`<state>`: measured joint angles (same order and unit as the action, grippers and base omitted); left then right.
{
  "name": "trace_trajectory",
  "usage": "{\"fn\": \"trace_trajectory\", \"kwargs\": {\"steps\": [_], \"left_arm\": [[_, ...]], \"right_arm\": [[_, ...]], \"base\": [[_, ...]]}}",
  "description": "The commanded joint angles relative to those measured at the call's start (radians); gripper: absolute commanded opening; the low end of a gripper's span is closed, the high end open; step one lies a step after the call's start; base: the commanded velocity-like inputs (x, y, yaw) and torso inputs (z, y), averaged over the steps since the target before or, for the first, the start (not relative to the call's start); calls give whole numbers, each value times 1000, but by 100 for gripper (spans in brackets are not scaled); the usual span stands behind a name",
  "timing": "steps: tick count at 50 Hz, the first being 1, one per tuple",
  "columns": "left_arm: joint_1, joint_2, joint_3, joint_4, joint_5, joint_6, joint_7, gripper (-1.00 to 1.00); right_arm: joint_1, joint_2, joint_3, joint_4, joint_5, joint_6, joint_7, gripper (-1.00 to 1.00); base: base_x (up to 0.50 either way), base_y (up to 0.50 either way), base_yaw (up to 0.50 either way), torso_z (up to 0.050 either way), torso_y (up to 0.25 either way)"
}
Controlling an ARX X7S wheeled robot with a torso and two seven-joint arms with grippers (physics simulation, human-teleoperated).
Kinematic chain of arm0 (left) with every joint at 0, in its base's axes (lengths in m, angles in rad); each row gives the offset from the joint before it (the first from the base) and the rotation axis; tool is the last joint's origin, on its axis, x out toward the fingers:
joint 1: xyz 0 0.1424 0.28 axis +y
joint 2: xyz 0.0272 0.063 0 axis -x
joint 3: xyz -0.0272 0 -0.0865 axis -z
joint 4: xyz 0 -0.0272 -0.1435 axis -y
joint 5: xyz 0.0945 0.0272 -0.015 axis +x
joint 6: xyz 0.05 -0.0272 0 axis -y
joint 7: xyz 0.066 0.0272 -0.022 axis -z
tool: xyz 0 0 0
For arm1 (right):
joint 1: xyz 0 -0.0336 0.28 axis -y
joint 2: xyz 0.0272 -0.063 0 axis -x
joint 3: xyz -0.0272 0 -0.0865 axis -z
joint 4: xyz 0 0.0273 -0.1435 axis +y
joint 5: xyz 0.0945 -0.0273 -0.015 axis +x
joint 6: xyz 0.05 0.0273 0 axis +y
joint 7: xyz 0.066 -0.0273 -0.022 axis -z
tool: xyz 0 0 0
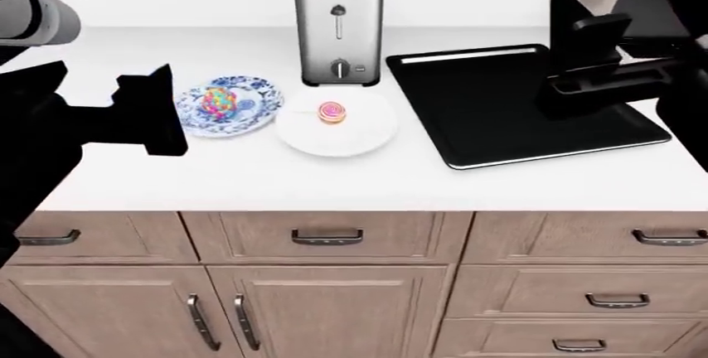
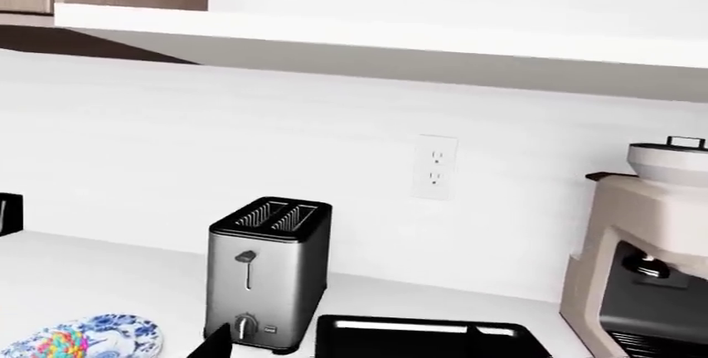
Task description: Move the dessert items from the plate to the tray.
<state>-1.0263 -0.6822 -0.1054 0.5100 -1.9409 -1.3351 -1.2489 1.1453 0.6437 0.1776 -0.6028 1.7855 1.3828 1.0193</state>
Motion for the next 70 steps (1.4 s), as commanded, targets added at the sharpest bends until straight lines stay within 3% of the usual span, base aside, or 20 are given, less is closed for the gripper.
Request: {"fn": "trace_trajectory", "kwargs": {"steps": [1, 33, 70], "left_arm": [[25, 14, 2, -5, 49, -4, 42, 100], [21, -20, 34, -15, 53, 29, 31, 100], [20, -51, 59, -7, 49, 58, 44, 100]], "right_arm": [[7, 9, -28, 10, 19, -20, 18, 100], [1, 36, -34, 8, 34, -67, 7, 100], [-49, 54, -48, -9, 53, -104, -1, 100]], "base": [[160, 500, 0, 0, 0], [333, 238, 0, 0, 0], [321, 33, 0, 0, 1]]}}
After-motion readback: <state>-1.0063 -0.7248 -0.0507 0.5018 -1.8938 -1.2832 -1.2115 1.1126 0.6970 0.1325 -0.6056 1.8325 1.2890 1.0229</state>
